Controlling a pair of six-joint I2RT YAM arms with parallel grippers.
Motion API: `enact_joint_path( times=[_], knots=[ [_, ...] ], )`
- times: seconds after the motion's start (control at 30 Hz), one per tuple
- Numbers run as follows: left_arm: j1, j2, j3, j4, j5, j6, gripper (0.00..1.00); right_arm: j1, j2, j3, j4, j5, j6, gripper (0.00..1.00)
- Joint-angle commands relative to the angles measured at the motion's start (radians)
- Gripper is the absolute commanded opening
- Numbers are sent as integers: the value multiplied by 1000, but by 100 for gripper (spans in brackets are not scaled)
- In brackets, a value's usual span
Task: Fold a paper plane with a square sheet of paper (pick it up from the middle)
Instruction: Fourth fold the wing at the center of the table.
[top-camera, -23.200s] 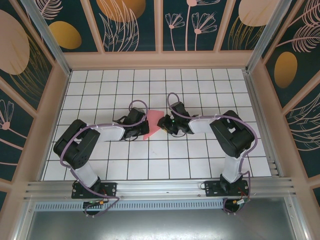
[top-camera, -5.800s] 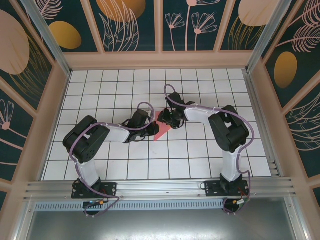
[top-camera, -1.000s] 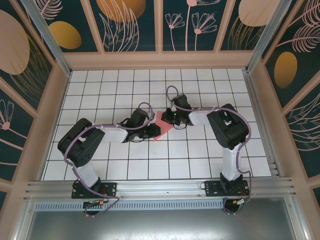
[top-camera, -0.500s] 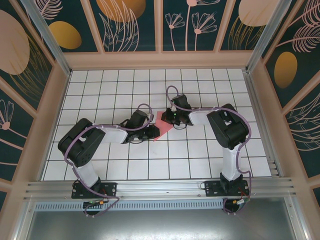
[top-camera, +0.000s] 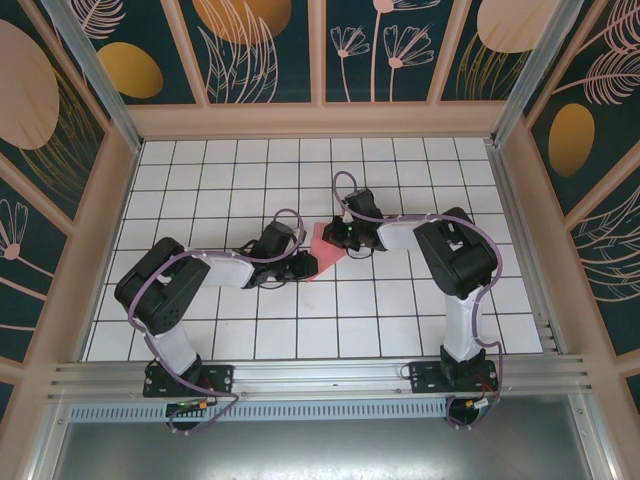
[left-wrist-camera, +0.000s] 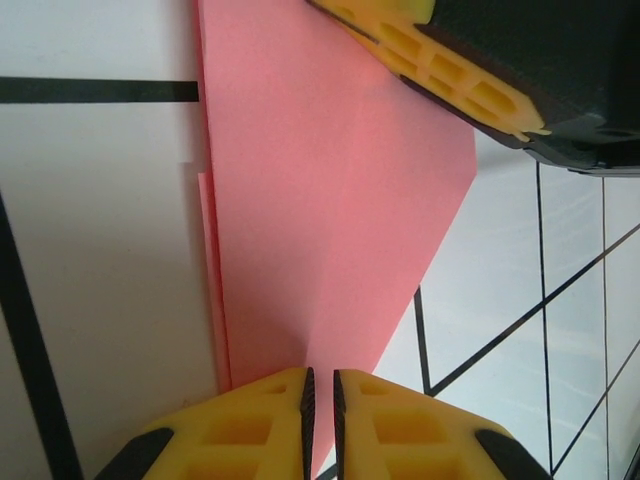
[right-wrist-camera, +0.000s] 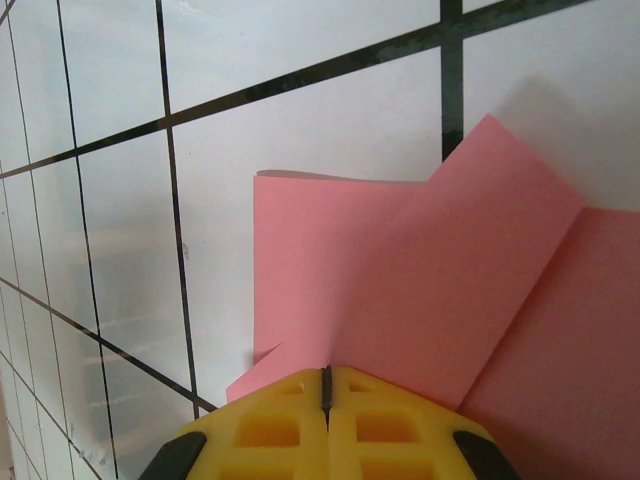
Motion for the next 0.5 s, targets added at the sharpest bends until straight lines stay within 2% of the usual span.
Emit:
enact_joint_path(
  times=[0.0, 0.17, 0.47],
  knots=[
    [0, -74, -14, -37, 9, -14, 18, -5, 81, -22, -117, 76, -6, 0],
    [0, -83, -44, -17, 42, -25, 18, -5, 82, -20, -121, 73, -7, 0],
    [0, -41, -71, -27, 24, -20, 17, -5, 83, -21, -125, 72, -8, 0]
  ],
)
